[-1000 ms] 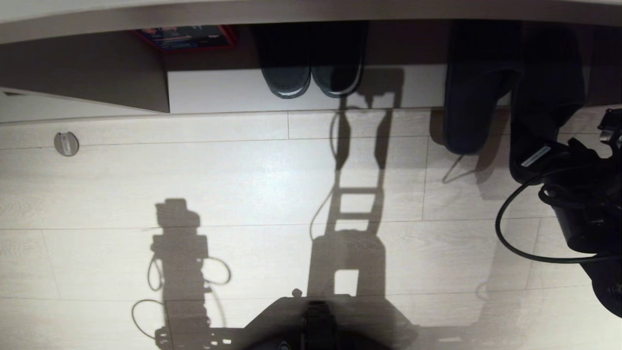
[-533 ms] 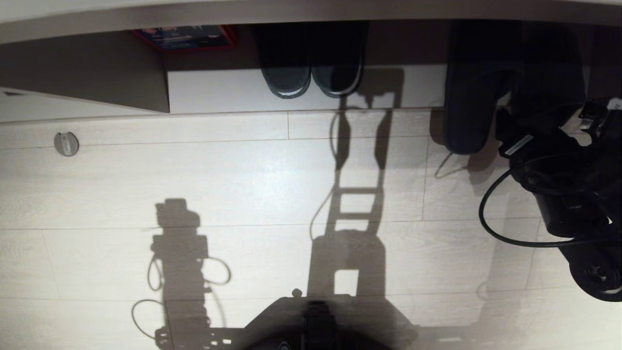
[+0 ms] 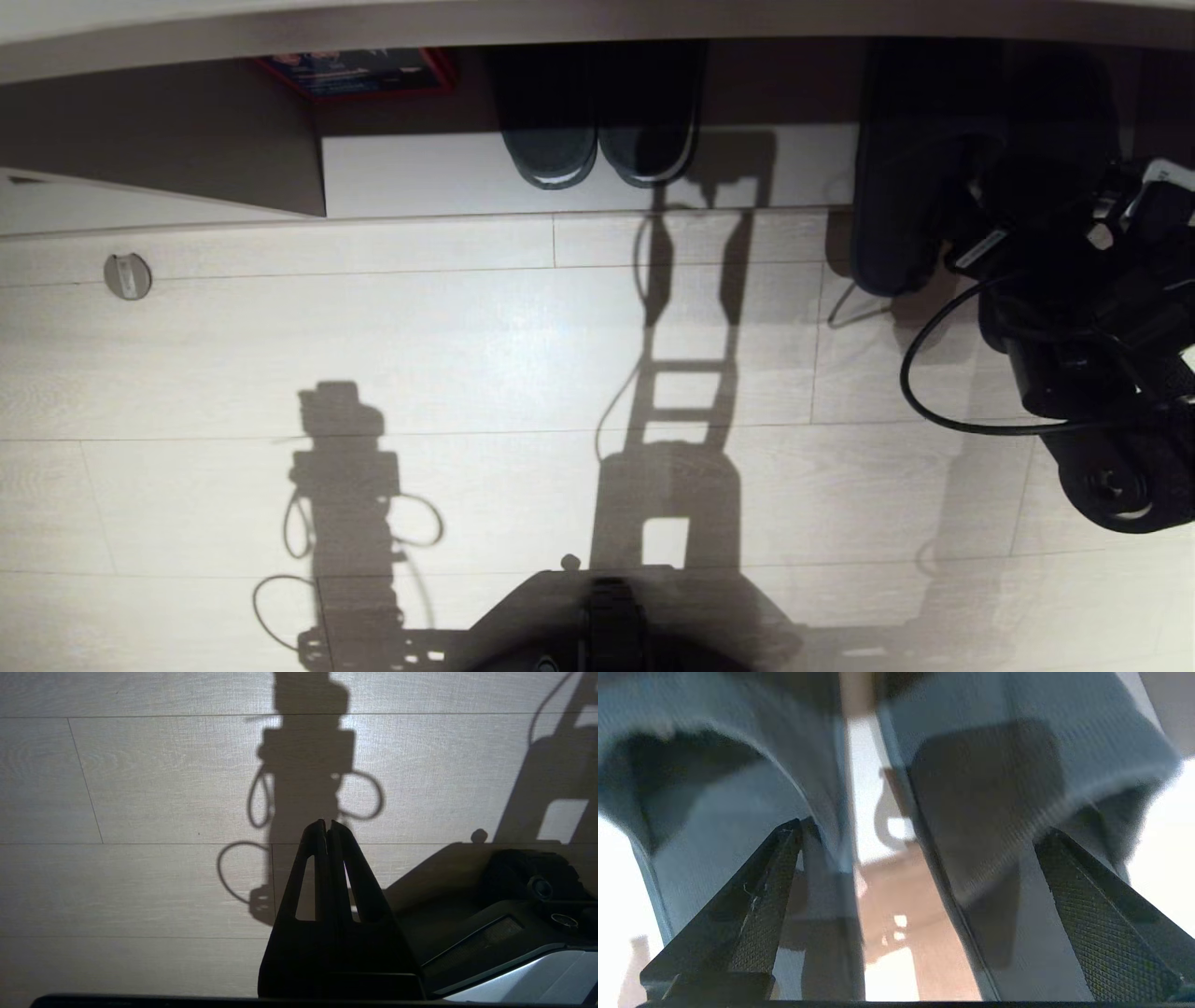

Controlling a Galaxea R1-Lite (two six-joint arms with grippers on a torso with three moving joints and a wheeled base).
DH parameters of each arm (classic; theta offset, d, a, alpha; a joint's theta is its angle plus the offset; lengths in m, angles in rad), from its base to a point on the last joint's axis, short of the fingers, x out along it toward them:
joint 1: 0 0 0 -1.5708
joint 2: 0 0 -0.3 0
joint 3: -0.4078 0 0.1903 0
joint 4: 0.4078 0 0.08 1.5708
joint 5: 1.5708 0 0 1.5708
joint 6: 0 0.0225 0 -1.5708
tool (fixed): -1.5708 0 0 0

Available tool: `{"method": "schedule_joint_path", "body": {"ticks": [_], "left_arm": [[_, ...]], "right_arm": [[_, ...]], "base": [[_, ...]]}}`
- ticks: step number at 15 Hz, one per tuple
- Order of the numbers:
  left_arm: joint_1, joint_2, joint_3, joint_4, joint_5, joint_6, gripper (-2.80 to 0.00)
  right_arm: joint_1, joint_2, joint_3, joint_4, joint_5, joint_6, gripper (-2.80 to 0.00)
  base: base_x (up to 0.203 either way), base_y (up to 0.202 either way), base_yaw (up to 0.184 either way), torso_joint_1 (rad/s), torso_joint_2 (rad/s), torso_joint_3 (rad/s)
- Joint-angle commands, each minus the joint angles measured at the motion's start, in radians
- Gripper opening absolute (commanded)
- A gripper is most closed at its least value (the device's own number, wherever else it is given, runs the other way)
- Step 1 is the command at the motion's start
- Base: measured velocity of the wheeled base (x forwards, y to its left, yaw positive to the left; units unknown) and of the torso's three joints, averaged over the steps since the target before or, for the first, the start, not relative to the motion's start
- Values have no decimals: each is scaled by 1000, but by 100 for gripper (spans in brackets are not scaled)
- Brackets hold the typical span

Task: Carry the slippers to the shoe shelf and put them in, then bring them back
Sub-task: Pick up the slippers in the shoe cabinet

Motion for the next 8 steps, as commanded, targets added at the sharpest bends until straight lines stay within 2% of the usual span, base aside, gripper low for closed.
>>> {"method": "schedule_joint_path", "body": {"ticks": [1,8], "left_arm": [[0,0,0,-1,0,-1,-280],[0,0,0,-1,0,-1,-280]], "right_arm": [[2,25,-38,-9,-2,-5,0],[1,98,-202,-9,-1,-47,0]], "base": [[0,0,0,0,0,0],[0,0,0,0,0,0]]}}
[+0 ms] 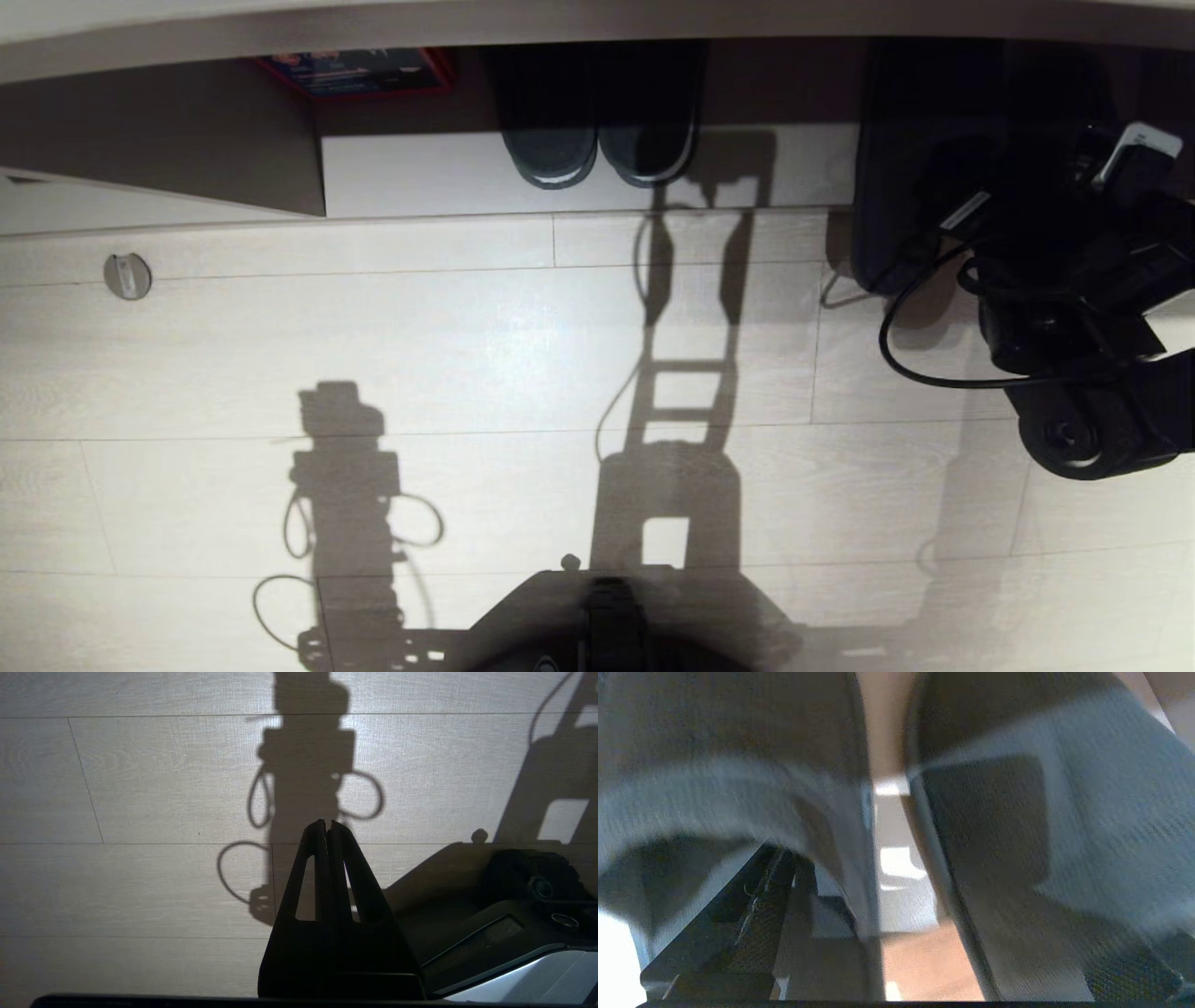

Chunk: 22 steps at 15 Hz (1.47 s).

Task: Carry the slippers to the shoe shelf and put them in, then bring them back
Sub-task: Pick up the slippers in the shoe cabinet

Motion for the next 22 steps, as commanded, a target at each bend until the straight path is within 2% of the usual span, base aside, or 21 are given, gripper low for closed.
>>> {"method": "schedule_joint_path", "body": {"ticks": [1,4,8,14,15,22], "left_arm": [[0,0,0,-1,1,-1,-280],[0,0,0,-1,1,-1,-280],[0,0,0,-1,1,-1,-280],[0,0,0,-1,1,-1,-280],[0,0,0,-1,1,-1,-280],[0,0,0,-1,1,-1,-280]], "right_arm": [[0,32,-49,-8,-1,-6,0],[0,52,-85,-8,-1,-17,0],[0,110,-212,-8,2,-45,0],[-1,122,-241,-8,4,-57,0],[-1,120,-240,-8,4,-63,-280],[-4,102,-225,-9,2,-68,-280]], "base": [[0,0,0,0,0,0],[0,0,0,0,0,0],[0,0,0,0,0,0],[0,0,0,0,0,0],[0,0,0,0,0,0],[0,0,0,0,0,0]]}}
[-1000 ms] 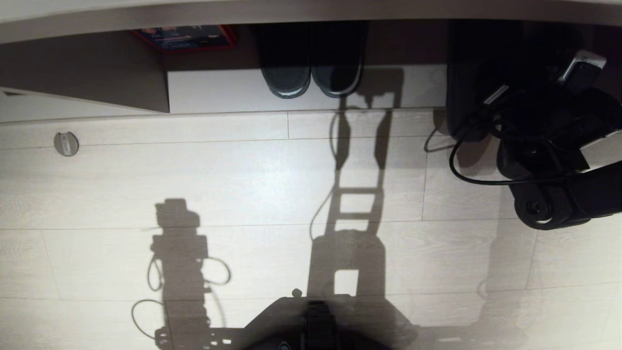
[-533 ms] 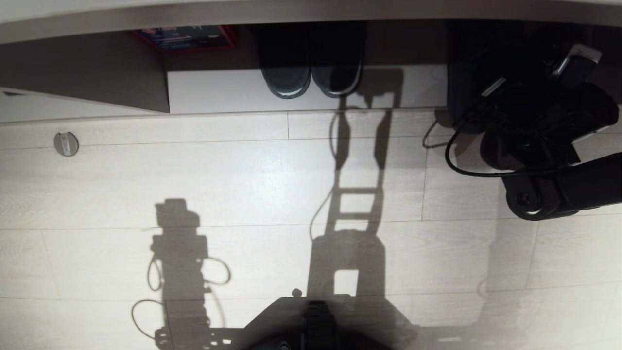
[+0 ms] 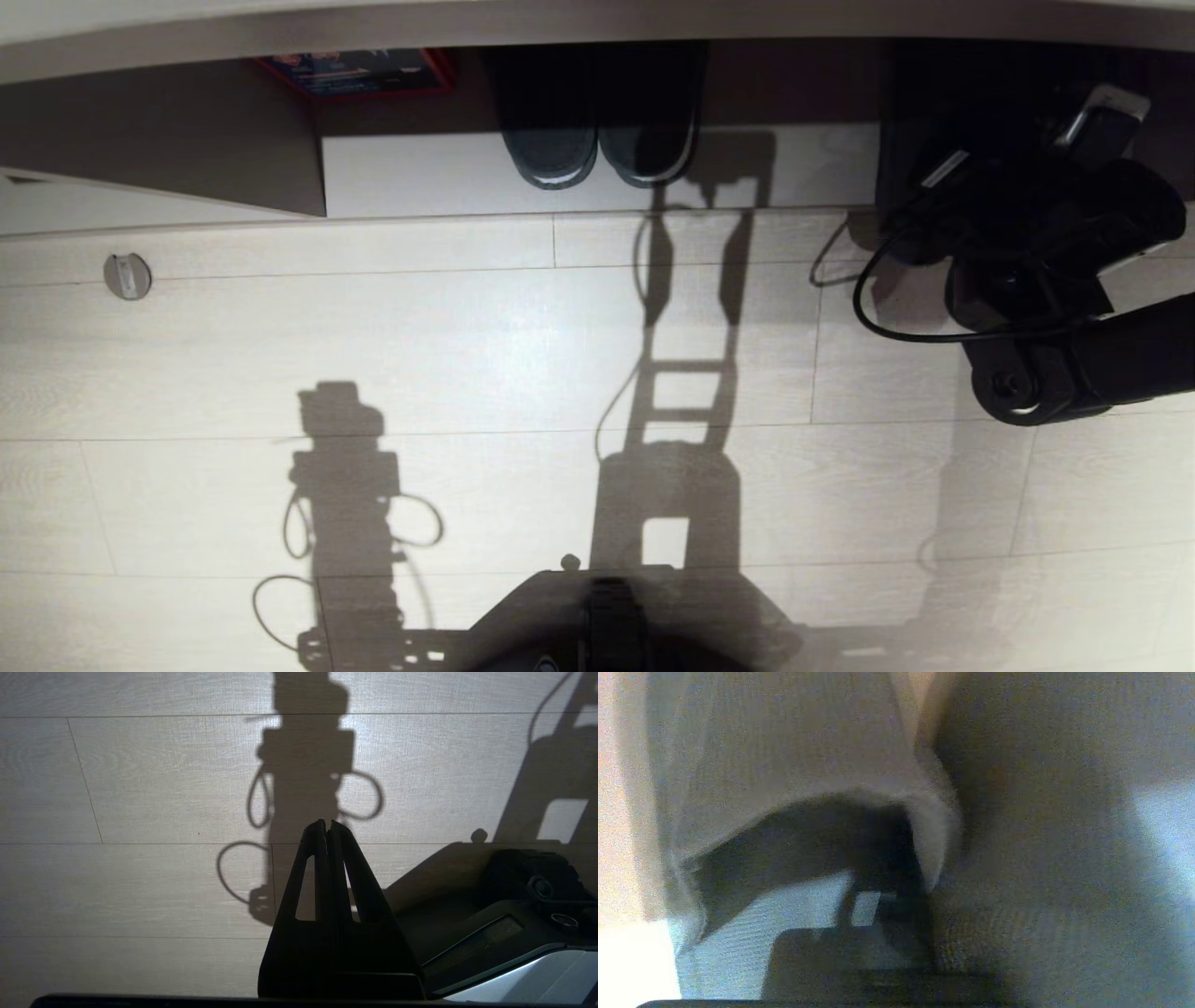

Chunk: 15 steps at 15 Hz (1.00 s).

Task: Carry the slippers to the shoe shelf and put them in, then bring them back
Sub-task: Pick up the slippers in the shoe cabinet

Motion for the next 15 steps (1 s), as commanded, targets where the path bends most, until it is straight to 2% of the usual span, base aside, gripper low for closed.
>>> {"method": "schedule_joint_path", "body": {"ticks": [1,12,15], "left_arm": [[0,0,0,0,2,0,-280],[0,0,0,0,1,0,-280],[0,0,0,0,1,0,-280]], "right_arm": [[0,-16,15,-11,0,-1,-280],[4,-177,252,-12,3,11,-280],[16,-297,482,-11,8,11,-280]], "base": [[0,0,0,0,0,0],[0,0,0,0,0,0],[0,0,0,0,0,0]]}}
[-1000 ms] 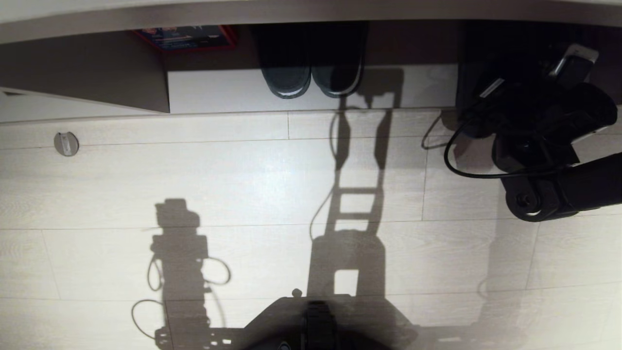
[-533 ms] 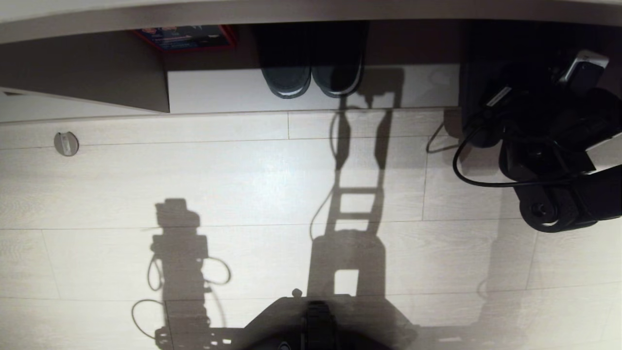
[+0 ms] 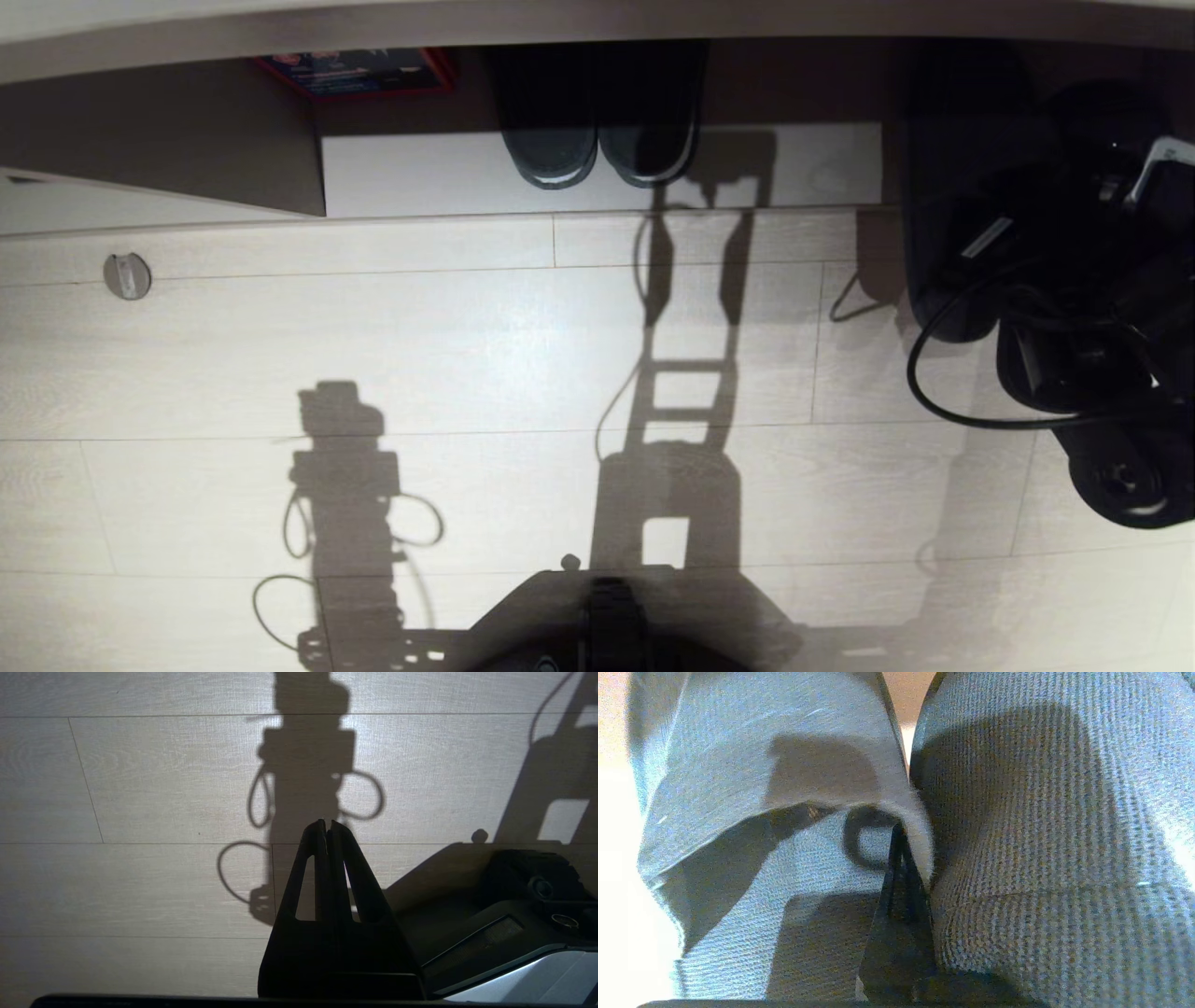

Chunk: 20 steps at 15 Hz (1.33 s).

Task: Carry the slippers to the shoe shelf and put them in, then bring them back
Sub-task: Pick up the slippers in the shoe cabinet, then place the slippers on the floor

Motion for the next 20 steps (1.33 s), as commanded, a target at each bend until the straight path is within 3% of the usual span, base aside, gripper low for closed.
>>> {"method": "schedule_joint_path", "body": {"ticks": [1,12,15,17,20], "left_arm": [[0,0,0,-1,0,0,-280],[0,0,0,-1,0,0,-280],[0,0,0,-1,0,0,-280],[0,0,0,-1,0,0,-280],[0,0,0,-1,0,0,-280]], "right_arm": [[9,-113,122,-10,2,0,-280],[143,-544,740,-4,2,-33,-280],[186,-681,786,-3,-12,-63,-280],[216,-735,795,5,-100,-127,-280],[224,-815,796,6,-175,-139,-280]], "base": [[0,0,0,0,0,0],[0,0,0,0,0,0],[0,0,0,0,0,0],[0,0,0,0,0,0],[0,0,0,0,0,0]]}}
